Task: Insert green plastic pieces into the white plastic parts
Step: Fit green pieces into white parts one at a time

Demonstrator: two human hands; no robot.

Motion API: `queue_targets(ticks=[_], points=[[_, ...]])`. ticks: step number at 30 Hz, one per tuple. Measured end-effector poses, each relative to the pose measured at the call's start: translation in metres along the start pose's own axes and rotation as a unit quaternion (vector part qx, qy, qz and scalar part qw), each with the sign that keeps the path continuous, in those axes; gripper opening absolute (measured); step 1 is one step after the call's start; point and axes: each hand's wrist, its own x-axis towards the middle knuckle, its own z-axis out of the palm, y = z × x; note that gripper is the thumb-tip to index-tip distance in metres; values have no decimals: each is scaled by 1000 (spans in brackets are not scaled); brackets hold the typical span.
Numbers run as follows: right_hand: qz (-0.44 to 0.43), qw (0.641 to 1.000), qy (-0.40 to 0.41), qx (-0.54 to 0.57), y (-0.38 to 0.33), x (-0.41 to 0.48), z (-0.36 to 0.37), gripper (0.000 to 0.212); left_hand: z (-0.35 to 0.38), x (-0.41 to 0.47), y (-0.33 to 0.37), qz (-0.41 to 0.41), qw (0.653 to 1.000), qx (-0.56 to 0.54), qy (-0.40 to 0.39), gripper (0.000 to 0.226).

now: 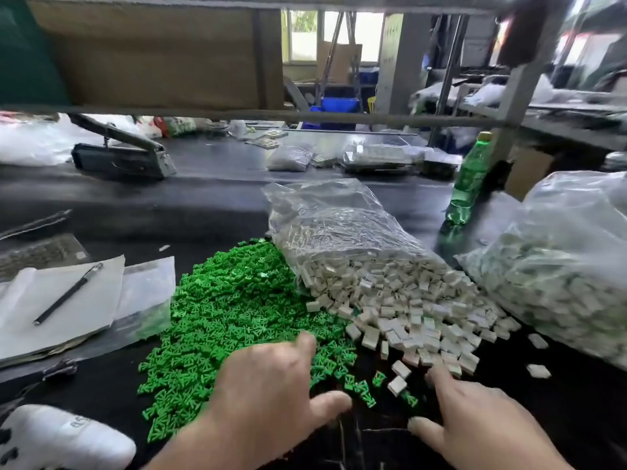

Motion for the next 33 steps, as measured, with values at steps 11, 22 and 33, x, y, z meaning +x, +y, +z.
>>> queue_targets(ticks=[11,22,33], points=[[-59,993,58,83,-29,45,3,38,13,21,-4,-115,983,36,-136,90],[-53,992,116,12,-24,85,4,69,26,44,-1,-93,993,23,-69,59],[-179,946,257,85,-28,88,27,6,34,40,-2,-59,993,-91,55,17]])
